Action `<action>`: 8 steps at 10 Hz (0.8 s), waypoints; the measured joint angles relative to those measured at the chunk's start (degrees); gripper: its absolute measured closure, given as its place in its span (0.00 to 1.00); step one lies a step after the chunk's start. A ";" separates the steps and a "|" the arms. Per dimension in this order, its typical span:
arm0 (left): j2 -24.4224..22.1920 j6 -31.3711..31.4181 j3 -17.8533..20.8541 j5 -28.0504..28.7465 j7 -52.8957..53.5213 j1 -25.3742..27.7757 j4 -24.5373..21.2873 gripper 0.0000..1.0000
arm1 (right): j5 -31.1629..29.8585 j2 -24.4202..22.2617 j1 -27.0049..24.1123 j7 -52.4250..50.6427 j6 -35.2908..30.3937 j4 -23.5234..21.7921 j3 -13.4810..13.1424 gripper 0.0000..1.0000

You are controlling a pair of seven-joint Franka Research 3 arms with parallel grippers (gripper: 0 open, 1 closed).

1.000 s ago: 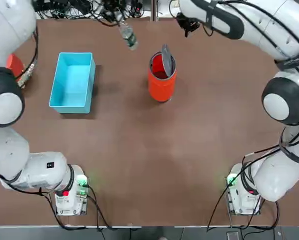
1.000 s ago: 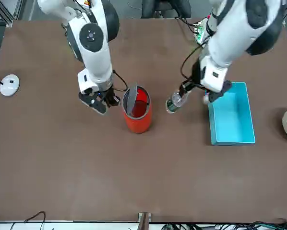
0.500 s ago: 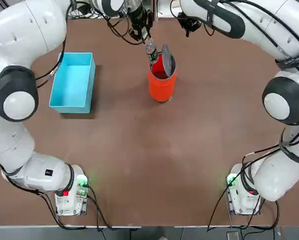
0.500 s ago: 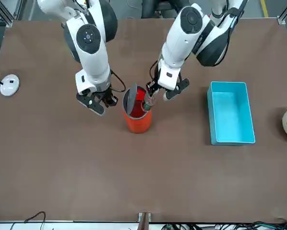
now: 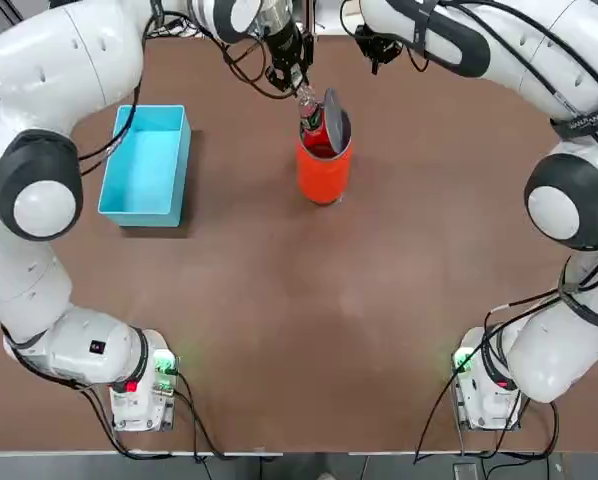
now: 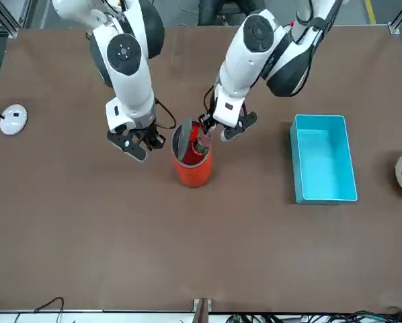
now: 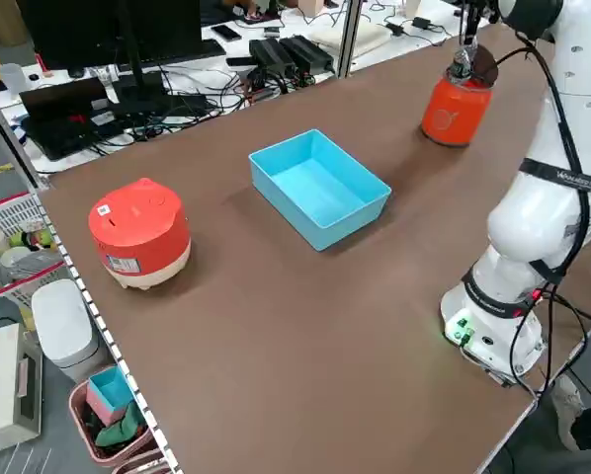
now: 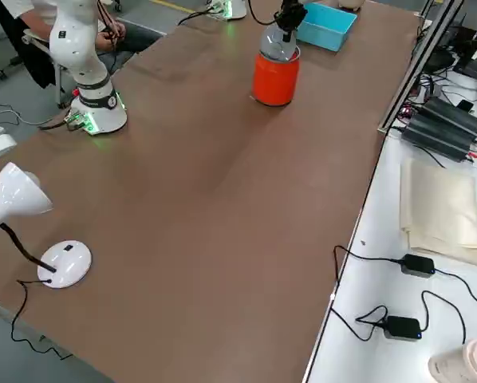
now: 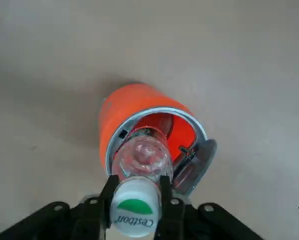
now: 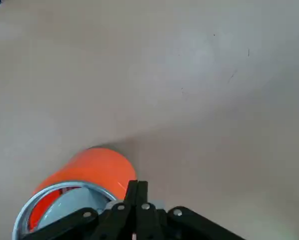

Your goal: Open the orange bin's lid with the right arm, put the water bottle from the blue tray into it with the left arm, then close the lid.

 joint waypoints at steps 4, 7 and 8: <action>0.31 0.45 0.26 4.16 -0.27 0.06 0.42 0.09 | 0.00 0.00 0.00 0.00 0.00 0.00 0.01 0.98; -1.86 -5.15 1.48 7.30 1.33 6.93 1.36 0.00 | 0.00 0.00 -0.01 -0.01 0.00 -0.03 0.02 0.98; -3.34 -7.91 1.54 9.17 4.89 10.91 1.64 0.00 | 0.00 0.00 0.01 -0.01 0.00 -0.06 0.04 0.98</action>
